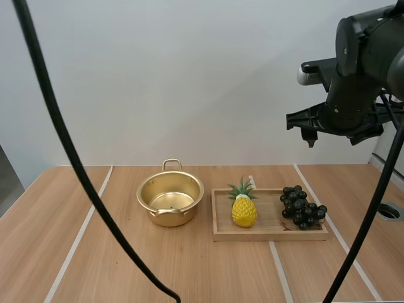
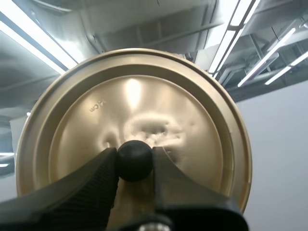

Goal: Open the pot, put the grape inside, and close it

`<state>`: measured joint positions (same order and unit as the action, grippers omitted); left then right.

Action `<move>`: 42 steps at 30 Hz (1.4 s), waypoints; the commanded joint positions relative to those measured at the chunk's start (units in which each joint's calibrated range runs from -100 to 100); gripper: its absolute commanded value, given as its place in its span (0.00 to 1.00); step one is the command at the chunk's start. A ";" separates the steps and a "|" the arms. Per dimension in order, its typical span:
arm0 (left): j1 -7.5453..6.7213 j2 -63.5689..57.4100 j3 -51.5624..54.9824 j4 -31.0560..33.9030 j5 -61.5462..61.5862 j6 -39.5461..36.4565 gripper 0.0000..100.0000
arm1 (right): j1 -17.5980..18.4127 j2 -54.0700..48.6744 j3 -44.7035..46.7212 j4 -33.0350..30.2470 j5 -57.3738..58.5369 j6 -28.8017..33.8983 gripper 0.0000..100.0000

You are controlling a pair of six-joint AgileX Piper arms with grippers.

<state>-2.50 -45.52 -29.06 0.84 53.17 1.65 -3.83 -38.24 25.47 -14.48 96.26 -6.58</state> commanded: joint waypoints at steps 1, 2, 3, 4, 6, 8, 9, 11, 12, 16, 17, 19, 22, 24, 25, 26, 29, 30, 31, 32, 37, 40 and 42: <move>-0.13 -0.35 -4.04 0.91 -1.36 -0.90 0.00 | -0.25 -0.41 0.19 1.56 -1.33 -0.18 1.00; -0.13 -0.35 -5.47 0.91 -1.36 -0.99 0.00 | -0.25 -0.41 0.19 2.01 -2.04 -0.18 1.00; -0.13 -0.35 -6.85 0.91 -1.36 -0.99 0.00 | -0.25 -0.41 0.19 2.38 -2.18 -0.18 1.00; -0.13 -0.35 -8.00 0.91 -1.36 -0.99 0.00 | -0.25 -0.41 0.19 3.02 -2.64 -0.18 1.00; -0.13 -0.35 -10.82 0.91 -1.36 -0.99 0.00 | -0.25 0.16 0.19 4.11 -2.80 -0.18 1.00; -0.13 -0.35 -13.58 0.91 -1.36 -0.99 0.00 | -0.25 1.65 0.19 4.56 -2.33 -0.18 1.00; -0.13 -0.35 -14.98 0.91 -1.36 -0.99 0.00 | -0.25 2.69 0.19 4.56 -1.69 -0.18 1.00; -0.13 -0.35 -17.27 0.91 -1.36 -0.99 0.00 | -0.25 4.92 0.19 4.33 -0.37 -0.18 1.00; -0.13 -0.35 -18.29 0.91 -1.36 -0.99 0.00 | -0.25 6.31 0.19 4.32 0.53 -0.18 1.00; -0.13 -0.35 -21.29 0.91 0.75 -0.99 0.00 | -0.25 11.35 0.19 4.32 3.39 -0.18 1.00; -0.13 -0.35 -21.70 0.91 1.65 -0.99 0.00 | -0.25 12.59 0.19 4.32 3.74 -0.18 1.00; -0.13 -0.35 -21.90 0.91 3.85 -0.99 0.00 | -0.25 14.95 0.19 4.32 3.74 -0.18 1.00; -0.13 -0.35 -21.90 0.91 6.89 -0.99 0.00 | -0.25 18.06 0.19 4.32 3.74 -0.18 1.00; -0.13 -0.35 -21.90 0.91 8.04 -0.99 0.00 | -0.25 19.97 0.19 4.32 3.74 -0.18 1.00; -0.13 -0.35 -21.90 0.91 8.04 -0.99 0.00 | -0.25 21.00 0.19 4.32 3.74 -0.18 1.00; -0.13 -0.35 -21.90 0.91 8.04 -0.99 0.00 | -0.25 21.96 0.19 4.32 3.74 -0.18 1.00; -0.13 -0.35 -21.90 0.91 8.24 -0.99 0.00 | -0.25 24.51 0.19 4.32 3.74 -0.18 1.00; -0.13 -0.35 -21.90 0.91 8.41 -0.99 0.00 | -0.25 25.11 0.19 4.32 3.74 -0.18 1.00; -0.13 -0.35 -21.90 0.91 8.41 -0.99 0.00 | -0.25 25.82 0.19 4.21 3.74 -0.18 1.00; -0.13 -0.35 -21.90 0.91 8.41 -0.99 0.00 | -0.25 26.47 0.19 3.80 3.74 -0.18 1.00; -0.13 -0.35 -21.90 0.91 8.41 -0.99 0.00 | -0.25 29.59 0.19 0.32 0.32 -0.18 1.00; -0.13 -0.35 -21.90 0.91 8.77 -0.99 0.00 | -0.25 31.28 0.19 -0.17 -1.33 -0.18 1.00; -0.13 -0.35 -21.90 0.91 9.21 -0.99 0.00 | -0.25 32.15 0.19 -0.17 -2.75 -0.18 1.00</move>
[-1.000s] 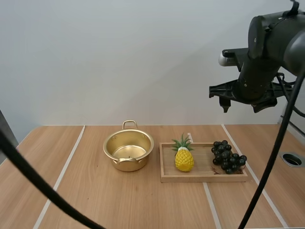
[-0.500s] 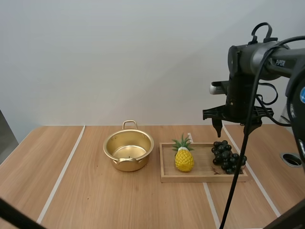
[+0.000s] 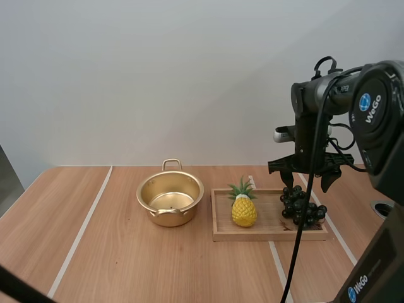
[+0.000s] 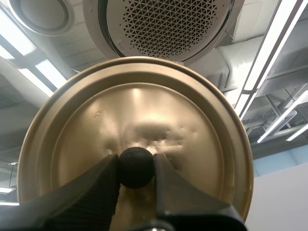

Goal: Open the pot, put the grape inside, and close it

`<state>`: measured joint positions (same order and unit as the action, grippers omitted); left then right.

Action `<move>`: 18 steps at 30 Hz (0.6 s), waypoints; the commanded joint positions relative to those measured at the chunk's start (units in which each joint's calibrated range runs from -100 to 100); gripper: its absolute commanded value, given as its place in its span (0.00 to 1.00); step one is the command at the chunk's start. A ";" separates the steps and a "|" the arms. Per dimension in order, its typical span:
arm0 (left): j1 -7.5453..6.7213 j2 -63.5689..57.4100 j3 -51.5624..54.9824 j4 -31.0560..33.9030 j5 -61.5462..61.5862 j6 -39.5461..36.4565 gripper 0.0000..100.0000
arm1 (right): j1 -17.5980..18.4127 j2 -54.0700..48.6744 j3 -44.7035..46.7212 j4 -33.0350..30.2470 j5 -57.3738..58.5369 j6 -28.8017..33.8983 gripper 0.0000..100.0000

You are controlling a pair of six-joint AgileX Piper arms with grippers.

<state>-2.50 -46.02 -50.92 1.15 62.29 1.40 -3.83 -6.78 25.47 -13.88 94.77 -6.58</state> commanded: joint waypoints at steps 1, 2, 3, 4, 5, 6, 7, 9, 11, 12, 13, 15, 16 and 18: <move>-0.13 0.14 -0.04 0.60 0.64 -0.75 0.00 | -0.25 1.11 0.19 -0.77 -2.00 -0.18 1.00; -0.13 0.14 -0.04 0.60 1.08 -0.75 0.00 | -0.25 1.39 0.19 -0.77 -2.56 -0.18 1.00; -0.13 0.14 -0.04 0.60 1.44 -0.75 0.00 | -0.25 1.97 0.19 -0.77 -3.18 -0.18 1.00; -0.13 0.14 -0.04 0.60 1.85 -0.75 0.00 | -0.25 2.37 0.19 -0.77 -3.96 -0.18 1.00; -0.13 0.14 -0.04 0.60 1.99 -0.75 0.00 | -0.25 2.88 0.19 -0.77 -4.37 -0.18 1.00; -0.13 0.14 -0.04 0.60 1.99 -0.75 0.00 | -0.25 3.38 0.19 -0.77 -5.15 -0.18 1.00; -0.13 0.14 -0.04 0.60 1.99 -0.75 0.00 | -0.25 3.78 0.19 -0.77 -5.79 -0.18 1.00; -0.13 0.14 -0.04 0.60 1.99 -0.75 0.00 | -0.25 4.85 0.19 -0.77 -6.95 -0.18 1.00; -0.13 0.14 -0.04 0.60 1.99 -0.75 0.00 | -0.25 5.87 0.19 -0.77 -7.56 -0.18 1.00; -0.13 0.14 -0.04 0.60 1.99 -0.75 0.00 | -0.25 6.40 0.19 -0.82 -7.91 -0.18 1.00; -0.13 0.14 -0.04 0.60 1.99 -0.75 0.00 | -0.25 6.99 0.19 -0.82 -8.11 -0.18 1.00; -0.13 0.14 -0.04 0.60 1.99 -0.75 0.00 | -0.25 8.17 0.19 -0.91 -8.30 -0.18 1.00; -0.13 0.14 -0.04 0.60 1.99 -0.75 0.00 | -0.25 8.81 0.19 -1.04 -8.49 -0.18 1.00; -0.13 0.14 -0.04 0.60 1.89 -0.75 0.00 | -0.25 10.12 0.19 -1.04 -8.70 -0.18 1.00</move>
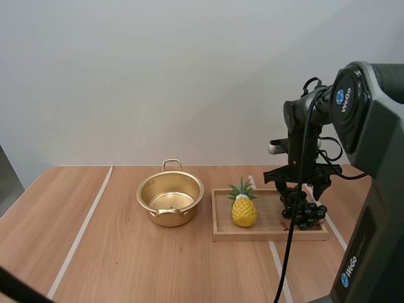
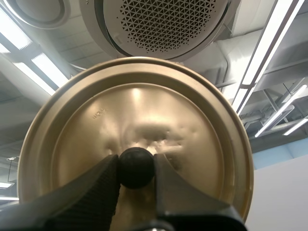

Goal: Open the pot, put the grape inside, and close it

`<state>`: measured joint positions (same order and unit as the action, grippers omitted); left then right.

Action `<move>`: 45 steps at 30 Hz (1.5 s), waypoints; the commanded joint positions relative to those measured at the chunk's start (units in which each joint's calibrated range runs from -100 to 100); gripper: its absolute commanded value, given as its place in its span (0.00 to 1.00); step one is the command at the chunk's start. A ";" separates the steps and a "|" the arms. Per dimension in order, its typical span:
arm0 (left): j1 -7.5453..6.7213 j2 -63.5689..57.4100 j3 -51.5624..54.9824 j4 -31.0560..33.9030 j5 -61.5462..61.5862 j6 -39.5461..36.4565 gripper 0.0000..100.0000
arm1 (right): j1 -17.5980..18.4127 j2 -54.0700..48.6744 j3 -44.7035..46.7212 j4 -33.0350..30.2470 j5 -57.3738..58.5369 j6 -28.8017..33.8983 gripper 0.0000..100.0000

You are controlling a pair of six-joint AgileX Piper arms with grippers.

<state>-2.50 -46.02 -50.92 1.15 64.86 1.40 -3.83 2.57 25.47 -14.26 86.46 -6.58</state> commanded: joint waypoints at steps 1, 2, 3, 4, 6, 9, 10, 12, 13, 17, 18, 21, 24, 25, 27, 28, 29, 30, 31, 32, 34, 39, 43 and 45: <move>-0.13 0.14 -0.04 0.60 -0.68 -0.75 0.00 | -0.25 1.37 0.19 -0.77 -0.39 -0.18 1.00; -0.13 0.14 -0.04 0.60 -0.68 -0.75 0.00 | -0.25 2.04 0.19 -1.02 -0.39 -0.18 1.00; -0.13 0.14 -0.04 0.60 -0.68 -0.75 0.00 | -0.25 2.65 0.19 -1.06 -0.39 -0.18 1.00; -0.13 0.14 -0.04 0.60 -0.53 -0.65 0.00 | -0.25 3.15 0.19 -1.06 -0.39 -0.18 1.00; -0.13 0.14 -0.04 0.60 -0.53 -0.65 0.00 | -0.25 4.04 0.19 -1.06 -0.39 -0.18 1.00; -0.13 0.14 -0.04 0.60 -0.53 -0.65 0.00 | -0.25 4.67 0.19 -1.95 -0.39 -0.18 1.00; -0.13 0.14 -0.04 0.60 -0.53 -0.65 0.00 | -0.25 4.67 0.19 -1.95 -0.39 -0.18 1.00; -0.13 0.14 -0.04 0.60 -0.53 -0.65 0.00 | -0.25 4.67 0.19 -1.95 0.00 -0.18 0.76; -0.13 0.14 -0.04 0.60 -0.53 -0.65 0.00 | -0.25 4.67 0.19 -1.95 0.72 -0.18 0.43; -0.13 0.14 -0.04 0.60 -0.11 -0.64 0.00 | -0.25 4.56 0.19 -1.59 3.14 1.54 0.00; -0.13 0.14 -0.04 0.60 0.07 -0.64 0.00 | -0.25 4.56 0.19 -1.34 3.33 1.54 0.00; -0.13 0.14 -0.04 0.60 0.07 -0.64 0.00 | -0.25 4.44 0.19 -1.57 4.07 1.54 0.00; -0.13 0.14 -0.04 0.60 0.24 -0.64 0.00 | -0.25 3.50 0.19 -1.91 4.29 0.99 0.00; -0.13 0.14 -0.04 0.60 0.46 -0.64 0.00 | -0.25 2.87 0.19 -1.91 4.29 0.99 0.00; -0.13 0.14 -0.04 0.60 1.41 -0.64 0.00 | -0.25 1.55 0.19 -1.91 4.29 0.99 0.00; -0.13 0.14 -0.04 0.60 2.24 -0.64 0.00 | -0.25 0.75 0.19 -1.91 4.29 0.99 0.00; -0.13 0.14 -0.04 0.60 2.76 -0.64 0.00 | -0.25 -0.16 0.19 -1.91 4.33 0.99 0.00; -0.13 0.14 -0.04 0.60 3.45 -0.64 0.00 | -0.25 -0.98 0.19 -1.91 4.60 0.99 0.00; -0.13 0.14 -0.04 0.60 3.45 -0.64 0.00 | -0.25 -2.12 0.19 -1.91 4.96 0.99 0.00; -0.13 0.14 -0.04 0.46 3.46 -0.64 0.00 | -0.25 -3.30 0.19 -1.91 5.31 0.99 0.00; -0.13 0.26 -0.04 0.36 2.22 0.38 0.00 | -0.25 -5.96 0.19 -1.91 6.59 0.99 0.00; -0.13 0.26 -0.04 0.36 0.83 3.66 0.00 | -0.25 -13.15 0.19 -1.91 2.51 0.99 0.00; -0.13 0.26 -0.04 -0.05 0.44 3.76 0.00 | -0.25 -18.59 0.06 -1.91 -4.58 0.99 0.00; -0.13 0.26 -0.04 -0.30 0.60 3.76 0.00 | -0.25 -21.22 0.06 -1.91 -9.42 0.99 0.00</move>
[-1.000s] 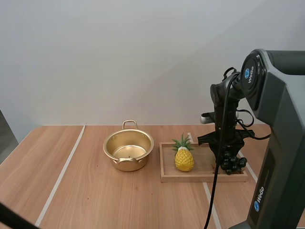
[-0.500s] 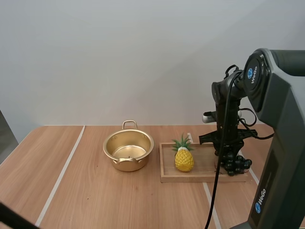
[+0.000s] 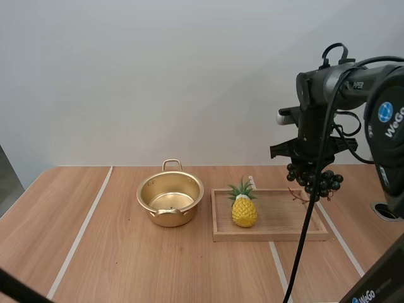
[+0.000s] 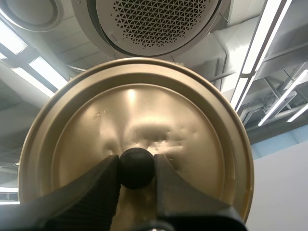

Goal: Open the pot, put the grape inside, and close it

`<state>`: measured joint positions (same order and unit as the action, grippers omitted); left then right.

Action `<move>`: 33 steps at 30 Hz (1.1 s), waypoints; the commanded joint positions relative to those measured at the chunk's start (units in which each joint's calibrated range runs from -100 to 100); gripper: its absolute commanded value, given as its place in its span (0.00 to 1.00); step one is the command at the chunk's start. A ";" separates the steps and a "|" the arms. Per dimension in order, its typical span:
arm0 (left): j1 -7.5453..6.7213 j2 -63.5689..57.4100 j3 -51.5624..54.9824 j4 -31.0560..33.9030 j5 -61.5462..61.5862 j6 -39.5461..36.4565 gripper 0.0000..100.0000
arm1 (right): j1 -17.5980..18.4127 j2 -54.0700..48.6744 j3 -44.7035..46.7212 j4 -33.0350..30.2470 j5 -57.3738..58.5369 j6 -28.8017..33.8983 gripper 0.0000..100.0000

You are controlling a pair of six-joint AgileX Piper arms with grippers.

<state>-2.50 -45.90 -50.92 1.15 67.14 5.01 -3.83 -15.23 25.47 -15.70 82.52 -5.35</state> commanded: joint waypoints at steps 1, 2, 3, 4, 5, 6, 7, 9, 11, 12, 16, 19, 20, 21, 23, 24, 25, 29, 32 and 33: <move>-0.13 0.14 -0.04 -0.30 -1.51 0.15 0.00 | -0.25 -4.64 0.06 -0.47 -8.21 -0.24 0.00; -0.13 0.14 -0.04 -0.30 -1.51 0.15 0.00 | -0.25 -5.58 0.06 -0.47 -10.43 -0.33 0.00; -0.13 0.14 -0.04 -0.30 -1.51 0.15 0.00 | -0.25 -6.68 0.06 -0.47 -13.34 -0.86 0.00; -0.13 0.14 -0.04 -0.30 -1.51 0.15 0.00 | -0.25 -7.72 0.06 -0.47 -16.40 -2.19 0.00; -0.13 0.14 -0.04 -0.30 -1.51 0.15 0.00 | -0.25 -8.67 0.06 -0.47 -19.39 -3.66 0.00; -0.13 0.14 -0.04 -0.30 -1.51 0.15 0.00 | -0.25 -9.34 0.06 -0.47 -21.74 -4.82 0.00; -0.13 0.14 -0.04 -0.30 -1.51 0.15 0.00 | -0.25 -10.04 0.06 -0.47 -24.68 -5.94 0.00; -0.13 0.14 -0.04 -0.30 -1.51 0.15 0.00 | -0.25 -10.97 0.06 -0.47 -29.71 -7.70 0.00; -0.13 0.14 -0.04 -0.30 -1.51 0.15 0.00 | -0.03 -11.45 -0.10 -0.47 -32.74 -8.75 0.00; -0.13 0.14 -0.04 -0.30 -1.51 0.15 0.00 | 0.19 -11.70 -0.41 -0.47 -32.99 -9.47 0.00; -0.13 0.14 -0.04 -0.46 -0.29 0.15 0.00 | 1.46 -11.70 -1.93 -0.34 -32.95 -9.66 0.00; -0.13 0.14 -0.04 -0.44 0.96 0.15 0.00 | 2.82 -11.70 -3.16 1.01 -32.93 -9.66 0.00; -0.13 0.14 -0.04 -0.44 0.96 0.15 0.00 | 3.25 -11.70 -3.68 1.68 -32.91 -9.66 0.00; -0.13 0.14 -0.04 -0.44 0.96 0.15 0.00 | 3.81 -11.70 -4.21 2.44 -32.79 -9.66 0.00; -0.13 0.14 -0.04 -0.44 0.96 0.15 0.00 | 5.11 -11.70 -5.39 4.01 -31.63 -9.66 0.00; -0.13 0.14 -0.04 -0.44 0.96 0.15 0.00 | 5.83 -11.70 -5.89 4.93 -30.85 -9.66 0.00; -0.13 0.14 -0.04 -0.44 0.96 0.15 0.00 | 6.60 -11.70 -6.50 6.14 -29.68 -9.66 0.00; -0.13 0.14 -0.04 -0.44 0.96 0.15 0.00 | 10.07 -11.70 -8.20 12.41 -23.05 -12.41 0.00; -0.13 0.14 -0.04 -0.44 0.96 0.15 0.00 | 12.84 -11.55 -8.20 18.67 -17.57 -18.15 0.00; -0.13 0.14 -0.04 -0.44 0.96 0.15 0.00 | 13.78 -11.55 -8.20 20.86 -15.39 -20.38 0.00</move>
<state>-2.50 -45.90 -50.92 1.15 68.11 5.20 8.17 -25.95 17.85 0.51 63.02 -21.17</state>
